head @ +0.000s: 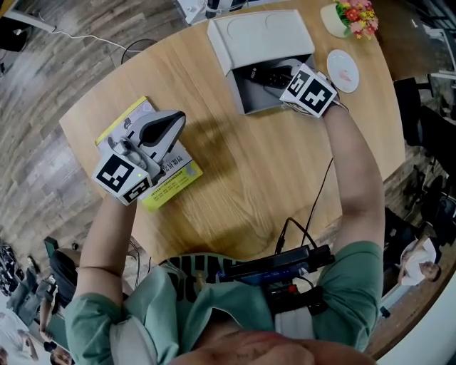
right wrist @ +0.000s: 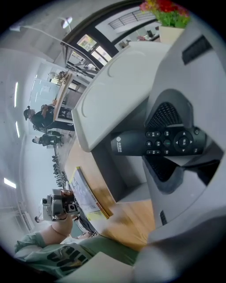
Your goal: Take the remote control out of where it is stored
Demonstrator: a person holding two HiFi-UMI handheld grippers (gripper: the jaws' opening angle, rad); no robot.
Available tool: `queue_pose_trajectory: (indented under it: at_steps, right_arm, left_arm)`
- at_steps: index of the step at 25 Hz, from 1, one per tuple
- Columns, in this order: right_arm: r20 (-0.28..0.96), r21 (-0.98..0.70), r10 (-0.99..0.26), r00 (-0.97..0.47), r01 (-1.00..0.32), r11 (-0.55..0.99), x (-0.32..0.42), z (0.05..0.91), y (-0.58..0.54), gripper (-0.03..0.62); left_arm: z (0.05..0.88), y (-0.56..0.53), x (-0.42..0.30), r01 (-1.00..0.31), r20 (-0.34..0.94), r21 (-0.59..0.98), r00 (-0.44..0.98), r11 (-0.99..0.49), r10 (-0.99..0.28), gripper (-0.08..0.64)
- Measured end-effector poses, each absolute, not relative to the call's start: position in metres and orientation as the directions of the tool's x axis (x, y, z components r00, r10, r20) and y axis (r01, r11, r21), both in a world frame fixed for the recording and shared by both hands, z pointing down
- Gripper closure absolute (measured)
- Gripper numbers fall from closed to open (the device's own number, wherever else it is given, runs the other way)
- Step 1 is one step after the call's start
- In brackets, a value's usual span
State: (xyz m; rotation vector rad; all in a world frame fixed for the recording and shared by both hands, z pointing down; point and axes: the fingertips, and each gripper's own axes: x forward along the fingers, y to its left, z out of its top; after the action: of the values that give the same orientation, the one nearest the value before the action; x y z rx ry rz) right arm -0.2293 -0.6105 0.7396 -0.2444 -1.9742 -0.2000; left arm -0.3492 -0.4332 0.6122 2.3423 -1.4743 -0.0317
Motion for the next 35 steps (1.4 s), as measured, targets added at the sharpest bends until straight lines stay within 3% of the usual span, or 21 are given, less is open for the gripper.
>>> queue_pose_trajectory:
  at_steps: [11, 18, 35]
  right_arm:
    - [0.913, 0.094, 0.028, -0.407, 0.278, 0.956, -0.211, 0.691, -0.601, 0.400]
    - [0.878, 0.116, -0.001, -0.478, 0.211, 0.971, -0.197, 0.638, -0.583, 0.400]
    - [0.790, 0.164, -0.020, -0.613, 0.179, 0.970, -0.134, 0.486, -0.419, 0.400]
  left_arm:
    - [0.584, -0.417, -0.337, -0.867, 0.166, 0.296, 0.459, -0.400, -0.873, 0.555]
    - [0.545, -0.399, -0.325, -0.872, 0.148, 0.273, 0.456, -0.407, -0.877, 0.555]
    - [0.423, -0.275, -0.244, -0.852, 0.100, 0.187, 0.512, -0.489, -0.853, 0.555]
